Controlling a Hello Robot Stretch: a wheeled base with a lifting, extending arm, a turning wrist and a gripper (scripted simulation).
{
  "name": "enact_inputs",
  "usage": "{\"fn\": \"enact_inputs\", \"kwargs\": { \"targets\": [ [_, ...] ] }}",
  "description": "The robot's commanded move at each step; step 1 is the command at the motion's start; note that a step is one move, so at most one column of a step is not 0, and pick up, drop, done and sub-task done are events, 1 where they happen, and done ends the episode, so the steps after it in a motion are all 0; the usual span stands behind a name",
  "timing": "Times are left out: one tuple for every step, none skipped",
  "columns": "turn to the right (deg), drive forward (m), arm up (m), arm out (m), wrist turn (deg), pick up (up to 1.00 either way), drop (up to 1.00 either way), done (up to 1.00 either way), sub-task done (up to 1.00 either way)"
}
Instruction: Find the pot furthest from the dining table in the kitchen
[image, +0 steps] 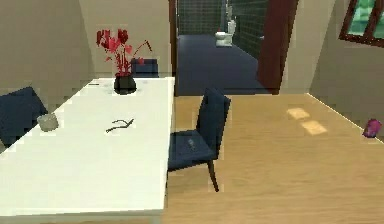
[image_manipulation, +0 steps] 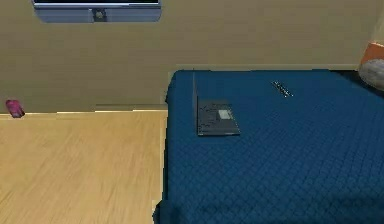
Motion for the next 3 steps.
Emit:
{"fn": "enact_inputs", "kwargs": {
  "targets": [
    [-3.0, 0.0, 0.0, 0.0, 0.0, 0.0, 0.0, 0.0, 0.0],
    [0.0, 0.1, 0.0, 0.0, 0.0, 0.0, 0.0, 0.0, 0.0],
    [33.0, 0.0, 0.0, 0.0, 0.0, 0.0, 0.0, 0.0, 0.0]
  ]
}}
